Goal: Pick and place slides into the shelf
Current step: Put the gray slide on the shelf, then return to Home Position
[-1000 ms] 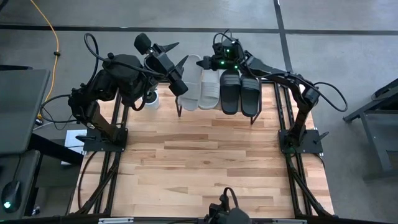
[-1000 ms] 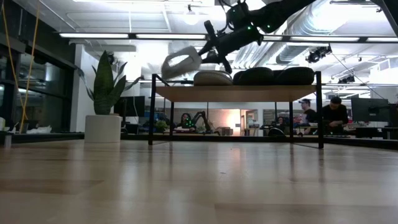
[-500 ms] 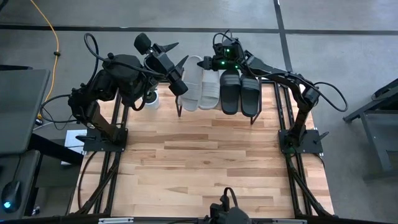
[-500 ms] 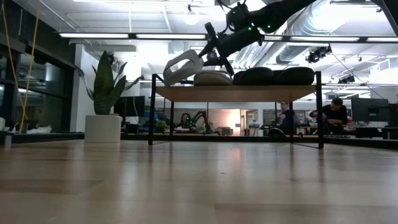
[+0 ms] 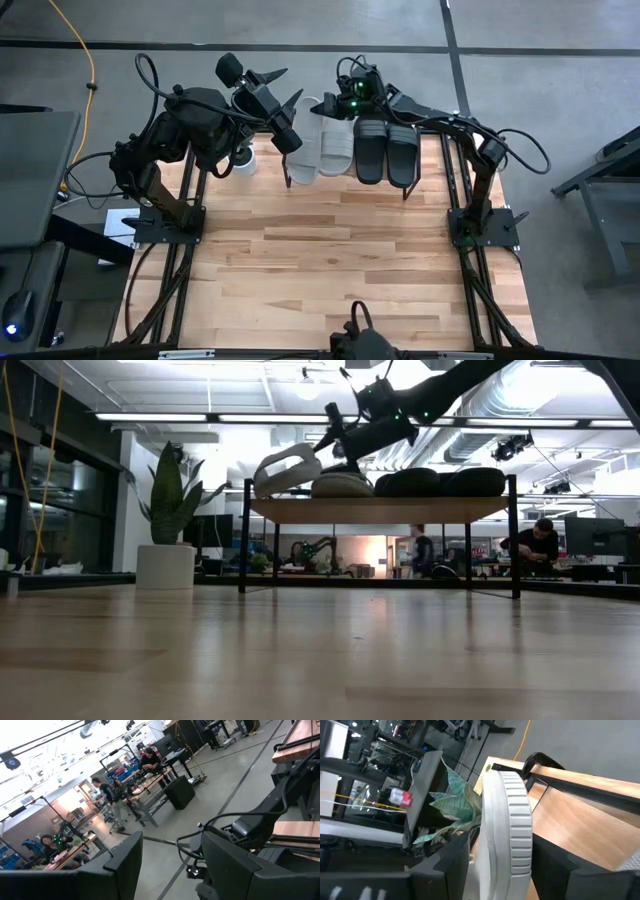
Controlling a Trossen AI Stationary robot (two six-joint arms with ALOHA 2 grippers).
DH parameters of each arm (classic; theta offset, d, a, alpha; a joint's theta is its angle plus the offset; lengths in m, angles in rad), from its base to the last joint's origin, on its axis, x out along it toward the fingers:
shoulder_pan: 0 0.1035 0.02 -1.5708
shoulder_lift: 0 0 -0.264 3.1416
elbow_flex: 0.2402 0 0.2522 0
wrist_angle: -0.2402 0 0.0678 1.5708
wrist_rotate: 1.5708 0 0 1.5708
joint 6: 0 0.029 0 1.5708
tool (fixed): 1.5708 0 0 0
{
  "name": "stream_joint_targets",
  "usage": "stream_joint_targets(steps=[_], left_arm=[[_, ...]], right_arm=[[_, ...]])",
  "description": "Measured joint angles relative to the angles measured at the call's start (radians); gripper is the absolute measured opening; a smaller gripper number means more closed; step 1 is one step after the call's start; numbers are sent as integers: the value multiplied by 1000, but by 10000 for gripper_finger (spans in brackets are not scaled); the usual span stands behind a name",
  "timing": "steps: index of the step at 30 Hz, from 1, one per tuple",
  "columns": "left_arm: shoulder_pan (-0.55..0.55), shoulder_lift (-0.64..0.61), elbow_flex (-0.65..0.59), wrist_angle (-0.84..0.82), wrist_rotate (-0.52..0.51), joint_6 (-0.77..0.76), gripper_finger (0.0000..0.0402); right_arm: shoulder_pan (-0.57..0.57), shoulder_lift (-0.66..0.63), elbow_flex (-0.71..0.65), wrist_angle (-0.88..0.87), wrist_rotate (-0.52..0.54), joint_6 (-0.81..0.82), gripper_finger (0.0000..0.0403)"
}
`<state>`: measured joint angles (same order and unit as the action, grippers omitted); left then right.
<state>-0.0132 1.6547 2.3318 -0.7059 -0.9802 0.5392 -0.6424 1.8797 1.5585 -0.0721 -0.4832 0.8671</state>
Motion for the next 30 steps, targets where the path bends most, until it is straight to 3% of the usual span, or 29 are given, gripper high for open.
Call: stream_joint_targets(steps=[14,24,30], left_arm=[[-1,0,0,-6,0,-24,193],[0,0,0,-7,0,-22,193],[0,0,0,-8,0,-21,193]], right_arm=[[-31,4,0,14,38,-56,179],[-63,4,-1,-93,54,-133,197],[-89,4,-2,-107,15,-136,197]])
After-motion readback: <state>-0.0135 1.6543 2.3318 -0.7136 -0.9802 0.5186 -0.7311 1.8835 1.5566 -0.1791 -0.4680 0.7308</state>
